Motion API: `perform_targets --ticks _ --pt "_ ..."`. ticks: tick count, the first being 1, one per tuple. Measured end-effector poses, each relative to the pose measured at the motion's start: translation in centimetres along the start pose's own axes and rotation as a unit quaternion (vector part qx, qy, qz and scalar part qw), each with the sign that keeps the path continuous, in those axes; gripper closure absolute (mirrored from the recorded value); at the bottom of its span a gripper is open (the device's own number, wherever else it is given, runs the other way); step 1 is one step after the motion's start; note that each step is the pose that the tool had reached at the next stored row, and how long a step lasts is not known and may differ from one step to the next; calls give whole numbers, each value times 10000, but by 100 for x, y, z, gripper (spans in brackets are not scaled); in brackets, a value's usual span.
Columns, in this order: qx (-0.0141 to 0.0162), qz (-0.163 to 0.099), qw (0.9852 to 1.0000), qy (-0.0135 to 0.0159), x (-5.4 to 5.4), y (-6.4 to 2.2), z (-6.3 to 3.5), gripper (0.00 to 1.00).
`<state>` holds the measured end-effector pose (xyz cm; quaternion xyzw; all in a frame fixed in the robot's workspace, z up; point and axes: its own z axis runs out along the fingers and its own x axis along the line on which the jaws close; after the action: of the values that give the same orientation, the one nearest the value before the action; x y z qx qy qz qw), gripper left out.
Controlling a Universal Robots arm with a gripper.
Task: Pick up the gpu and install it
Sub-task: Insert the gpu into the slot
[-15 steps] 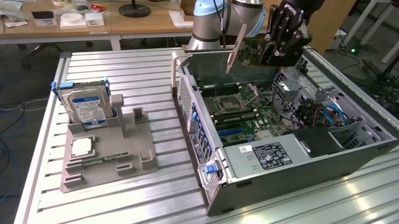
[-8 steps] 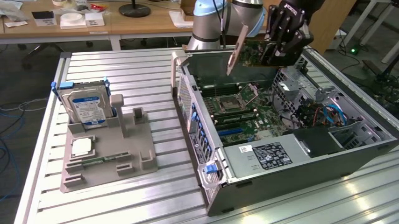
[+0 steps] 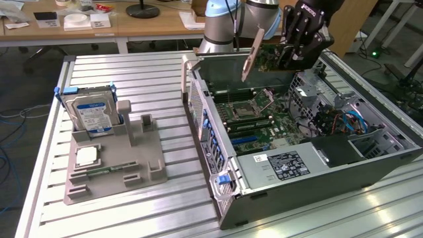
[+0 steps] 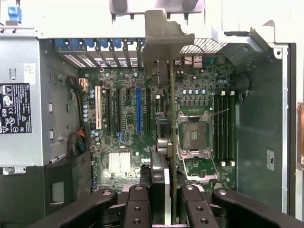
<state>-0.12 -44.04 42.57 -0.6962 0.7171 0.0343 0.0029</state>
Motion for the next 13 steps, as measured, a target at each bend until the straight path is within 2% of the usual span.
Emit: perform_targets --ticks 3,13 --pt "19 -68 10000 6 1 0 11 72" --pt "30 -82 10000 11 1 0 17 72"
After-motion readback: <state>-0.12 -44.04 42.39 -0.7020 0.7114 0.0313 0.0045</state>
